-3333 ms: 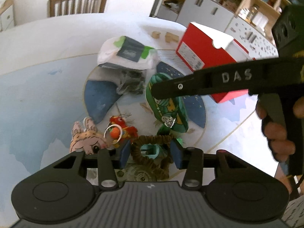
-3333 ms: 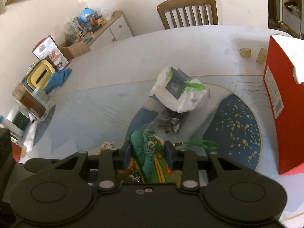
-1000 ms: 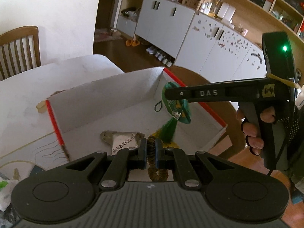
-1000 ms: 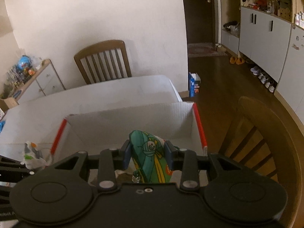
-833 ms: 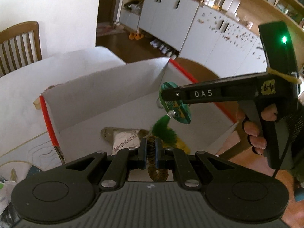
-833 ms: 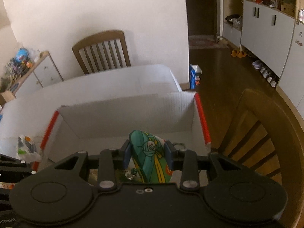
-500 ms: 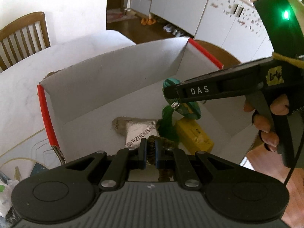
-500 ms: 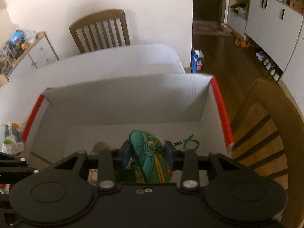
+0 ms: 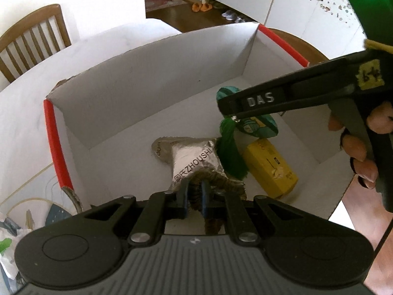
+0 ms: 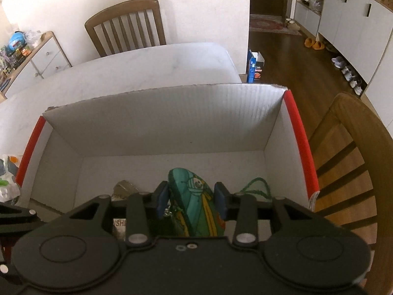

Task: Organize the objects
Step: 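Lower both held items into the red box and open both tools, then withdraw both tools from the red box back over the mat, then grasp the cream bunny plush with left tool while right tool grasps yellow cylindrical toy, then carry the bunny plush with left tool while right tool carries yellow toy to red box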

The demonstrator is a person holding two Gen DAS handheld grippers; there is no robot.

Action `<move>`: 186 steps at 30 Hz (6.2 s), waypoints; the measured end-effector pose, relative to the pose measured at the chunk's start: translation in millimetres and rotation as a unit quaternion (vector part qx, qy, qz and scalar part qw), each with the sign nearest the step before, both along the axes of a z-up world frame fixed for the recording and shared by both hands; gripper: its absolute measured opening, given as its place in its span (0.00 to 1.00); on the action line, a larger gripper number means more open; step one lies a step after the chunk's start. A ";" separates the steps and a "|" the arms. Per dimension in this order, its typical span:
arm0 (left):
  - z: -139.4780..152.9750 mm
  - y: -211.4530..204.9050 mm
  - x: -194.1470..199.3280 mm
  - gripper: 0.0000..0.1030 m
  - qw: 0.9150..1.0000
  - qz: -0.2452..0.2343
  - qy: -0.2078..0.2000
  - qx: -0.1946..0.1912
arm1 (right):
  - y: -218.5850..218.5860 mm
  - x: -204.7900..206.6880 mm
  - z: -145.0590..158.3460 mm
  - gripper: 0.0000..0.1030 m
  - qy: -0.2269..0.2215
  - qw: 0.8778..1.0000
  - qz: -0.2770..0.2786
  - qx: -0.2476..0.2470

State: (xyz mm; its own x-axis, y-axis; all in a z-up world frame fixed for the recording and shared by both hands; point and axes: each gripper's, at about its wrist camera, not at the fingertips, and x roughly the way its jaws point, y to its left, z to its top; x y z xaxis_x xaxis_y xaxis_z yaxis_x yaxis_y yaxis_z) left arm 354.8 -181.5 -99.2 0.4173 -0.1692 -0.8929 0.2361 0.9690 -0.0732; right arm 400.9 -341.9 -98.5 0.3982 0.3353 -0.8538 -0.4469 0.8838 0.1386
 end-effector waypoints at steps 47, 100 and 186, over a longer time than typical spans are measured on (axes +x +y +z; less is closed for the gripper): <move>107.3 89.0 -122.6 0.72 0.981 0.076 -0.165 -0.063 | -13.1 -141.8 114.5 0.84 -0.105 0.986 0.039 0.123; -13.4 338.9 -230.9 1.00 0.985 0.141 -0.098 -0.013 | 201.0 -258.6 10.8 0.87 -0.022 0.996 0.076 0.029; 94.9 193.9 -122.6 0.42 0.987 0.079 -0.117 -0.081 | 32.1 -175.9 109.1 0.19 -0.142 0.988 -0.013 0.065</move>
